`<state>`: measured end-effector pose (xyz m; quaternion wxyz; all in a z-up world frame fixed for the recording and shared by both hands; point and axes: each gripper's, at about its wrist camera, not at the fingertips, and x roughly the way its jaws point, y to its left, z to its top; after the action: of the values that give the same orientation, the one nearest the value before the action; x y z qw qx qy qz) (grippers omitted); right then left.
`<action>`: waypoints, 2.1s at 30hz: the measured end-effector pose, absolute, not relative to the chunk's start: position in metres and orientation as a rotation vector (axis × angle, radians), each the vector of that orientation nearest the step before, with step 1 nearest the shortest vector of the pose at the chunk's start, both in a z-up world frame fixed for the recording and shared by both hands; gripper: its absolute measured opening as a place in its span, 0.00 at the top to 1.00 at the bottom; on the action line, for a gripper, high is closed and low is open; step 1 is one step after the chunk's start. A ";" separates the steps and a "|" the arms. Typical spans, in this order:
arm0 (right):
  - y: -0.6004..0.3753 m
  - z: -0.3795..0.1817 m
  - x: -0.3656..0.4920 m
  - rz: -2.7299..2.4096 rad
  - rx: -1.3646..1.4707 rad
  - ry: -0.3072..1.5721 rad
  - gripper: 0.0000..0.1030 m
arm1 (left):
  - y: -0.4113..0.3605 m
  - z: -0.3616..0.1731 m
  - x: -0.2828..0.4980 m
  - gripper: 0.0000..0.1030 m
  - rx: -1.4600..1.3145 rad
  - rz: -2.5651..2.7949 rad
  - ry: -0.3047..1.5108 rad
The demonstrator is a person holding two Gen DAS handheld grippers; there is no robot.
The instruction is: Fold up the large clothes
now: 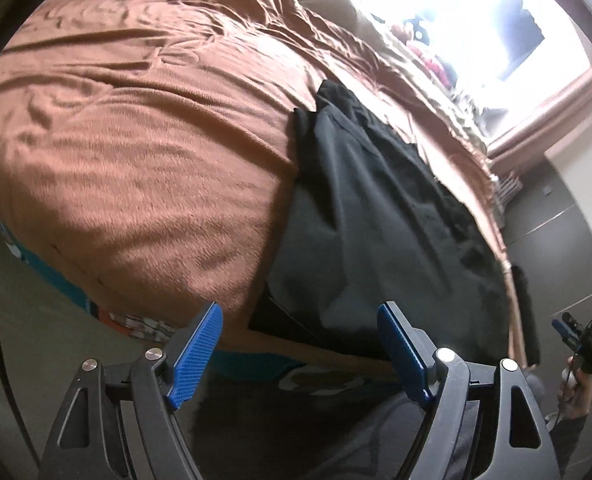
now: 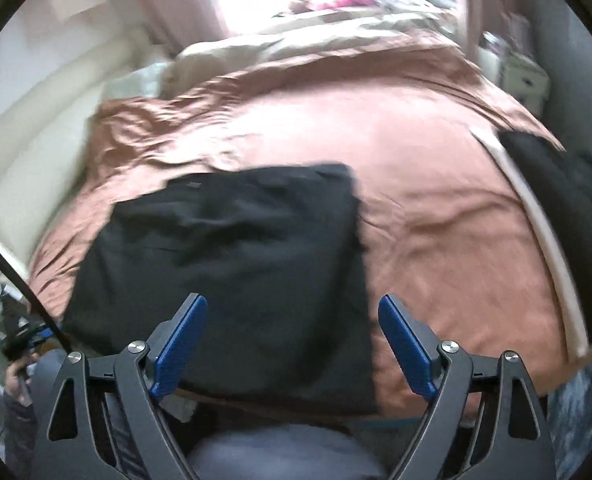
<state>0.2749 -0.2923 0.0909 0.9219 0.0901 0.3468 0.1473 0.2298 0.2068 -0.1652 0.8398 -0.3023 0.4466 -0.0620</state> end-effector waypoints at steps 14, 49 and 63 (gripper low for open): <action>-0.136 0.014 0.287 0.573 0.040 0.902 0.33 | 0.217 -0.184 0.229 0.33 -0.782 -0.185 0.889; -0.050 -0.042 0.500 0.293 0.032 0.941 0.80 | 0.217 -0.205 0.243 0.43 -1.092 -0.254 0.837; -0.076 -0.005 0.432 0.447 0.165 0.859 0.80 | 0.211 -0.205 0.261 0.54 -1.090 -0.200 0.879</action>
<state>0.4325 -0.0760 -0.0047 0.8819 0.0793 0.4123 0.2146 0.2605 0.2109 -0.2054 0.7601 -0.5009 0.4036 -0.0918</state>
